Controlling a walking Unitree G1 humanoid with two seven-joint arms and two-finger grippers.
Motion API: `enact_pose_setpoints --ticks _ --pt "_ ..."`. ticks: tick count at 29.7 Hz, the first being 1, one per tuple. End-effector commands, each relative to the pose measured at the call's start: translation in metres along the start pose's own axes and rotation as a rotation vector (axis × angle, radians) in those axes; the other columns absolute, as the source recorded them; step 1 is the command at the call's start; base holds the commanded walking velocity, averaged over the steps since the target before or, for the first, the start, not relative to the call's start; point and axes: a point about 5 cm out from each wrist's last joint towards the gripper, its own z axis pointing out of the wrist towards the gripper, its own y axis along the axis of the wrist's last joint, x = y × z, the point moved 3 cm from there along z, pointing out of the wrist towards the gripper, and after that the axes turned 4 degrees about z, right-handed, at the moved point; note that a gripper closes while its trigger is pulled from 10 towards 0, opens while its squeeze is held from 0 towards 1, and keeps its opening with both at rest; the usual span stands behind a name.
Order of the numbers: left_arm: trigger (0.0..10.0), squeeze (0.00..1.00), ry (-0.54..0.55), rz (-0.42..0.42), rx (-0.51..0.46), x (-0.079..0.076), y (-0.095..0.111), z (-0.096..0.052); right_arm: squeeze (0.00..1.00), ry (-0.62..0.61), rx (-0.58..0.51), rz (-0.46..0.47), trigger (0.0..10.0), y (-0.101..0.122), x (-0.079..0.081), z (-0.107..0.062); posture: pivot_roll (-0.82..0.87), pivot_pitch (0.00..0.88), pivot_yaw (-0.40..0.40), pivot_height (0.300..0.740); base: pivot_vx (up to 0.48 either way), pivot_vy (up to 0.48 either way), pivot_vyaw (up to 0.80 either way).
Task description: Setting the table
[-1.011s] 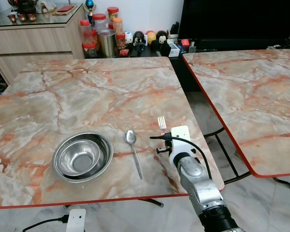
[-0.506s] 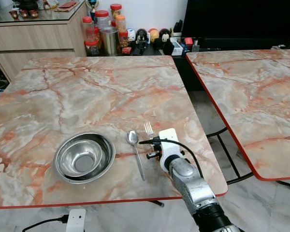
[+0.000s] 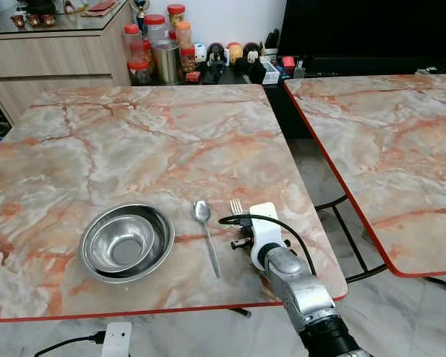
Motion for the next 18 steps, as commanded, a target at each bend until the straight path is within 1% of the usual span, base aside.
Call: enact_pose_setpoints --ticks 1,4,7,18 --pt "10.0 0.0 0.005 0.004 0.028 0.004 -0.008 -0.001 0.0 0.035 0.01 -0.003 10.0 0.001 0.009 -0.003 -0.06 0.056 -0.025 0.74 0.0 0.0 0.0" --pt "10.0 0.0 0.007 0.004 0.03 0.004 -0.009 -0.002 0.0 0.048 0.024 -0.003 10.0 0.0 0.012 -0.005 -0.06 0.056 -0.028 0.74 0.0 0.0 0.0" --pt "10.0 0.0 0.007 0.003 0.031 0.005 -0.01 -0.002 0.0 0.061 0.031 -0.023 10.0 0.0 0.013 -0.006 -0.06 0.057 -0.028 0.74 0.0 0.0 0.0" --pt "10.0 0.0 0.0 0.004 0.032 0.003 -0.01 -0.002 0.0 0.006 0.048 -0.01 10.0 -0.004 0.002 -0.013 -0.07 0.059 -0.028 0.74 0.0 0.0 0.0"
